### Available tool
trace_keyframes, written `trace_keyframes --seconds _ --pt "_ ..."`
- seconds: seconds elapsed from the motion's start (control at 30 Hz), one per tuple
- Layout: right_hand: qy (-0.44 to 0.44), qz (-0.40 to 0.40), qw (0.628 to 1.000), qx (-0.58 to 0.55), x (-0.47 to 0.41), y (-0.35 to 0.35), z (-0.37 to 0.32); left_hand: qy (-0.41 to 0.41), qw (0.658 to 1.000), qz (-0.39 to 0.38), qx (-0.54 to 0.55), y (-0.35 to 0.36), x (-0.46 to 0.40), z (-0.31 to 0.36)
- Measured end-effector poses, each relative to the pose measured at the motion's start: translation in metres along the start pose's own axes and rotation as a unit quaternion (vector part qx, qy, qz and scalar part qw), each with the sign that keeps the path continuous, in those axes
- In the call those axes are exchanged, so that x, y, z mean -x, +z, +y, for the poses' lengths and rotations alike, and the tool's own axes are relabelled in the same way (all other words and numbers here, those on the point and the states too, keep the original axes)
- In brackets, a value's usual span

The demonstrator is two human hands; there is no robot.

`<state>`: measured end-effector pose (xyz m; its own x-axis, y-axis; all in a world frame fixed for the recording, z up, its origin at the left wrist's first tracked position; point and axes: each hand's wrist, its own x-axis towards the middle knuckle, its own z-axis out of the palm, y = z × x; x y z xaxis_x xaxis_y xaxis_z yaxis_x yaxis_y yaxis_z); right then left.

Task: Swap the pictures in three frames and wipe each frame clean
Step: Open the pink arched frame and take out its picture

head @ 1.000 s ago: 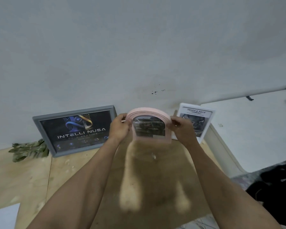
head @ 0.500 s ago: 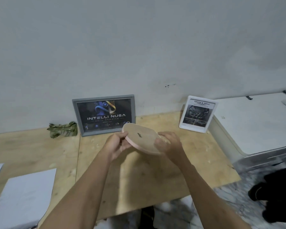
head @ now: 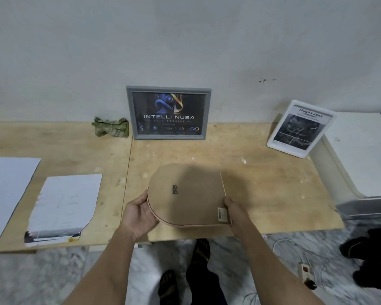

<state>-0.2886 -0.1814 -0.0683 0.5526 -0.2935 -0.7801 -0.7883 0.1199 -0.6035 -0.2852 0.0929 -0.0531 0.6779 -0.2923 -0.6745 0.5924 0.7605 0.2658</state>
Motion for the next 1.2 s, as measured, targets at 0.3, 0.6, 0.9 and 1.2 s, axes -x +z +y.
trace_keyframes --seconds 0.3,0.6,0.9,1.2 --pt "0.005 0.022 1.000 0.006 0.000 0.008 0.026 0.156 0.927 0.212 -0.268 -0.019 -0.009 0.001" --pt "-0.020 0.045 0.997 0.052 -0.008 0.018 0.042 0.181 0.789 0.282 -0.515 -0.028 -0.027 0.000" --pt "-0.063 0.134 0.982 0.119 -0.009 0.027 0.039 0.082 0.917 0.243 -0.307 -0.031 -0.030 0.021" --pt "-0.145 0.111 0.967 0.178 -0.002 0.027 0.044 0.088 0.944 0.221 -0.228 -0.068 -0.014 0.023"
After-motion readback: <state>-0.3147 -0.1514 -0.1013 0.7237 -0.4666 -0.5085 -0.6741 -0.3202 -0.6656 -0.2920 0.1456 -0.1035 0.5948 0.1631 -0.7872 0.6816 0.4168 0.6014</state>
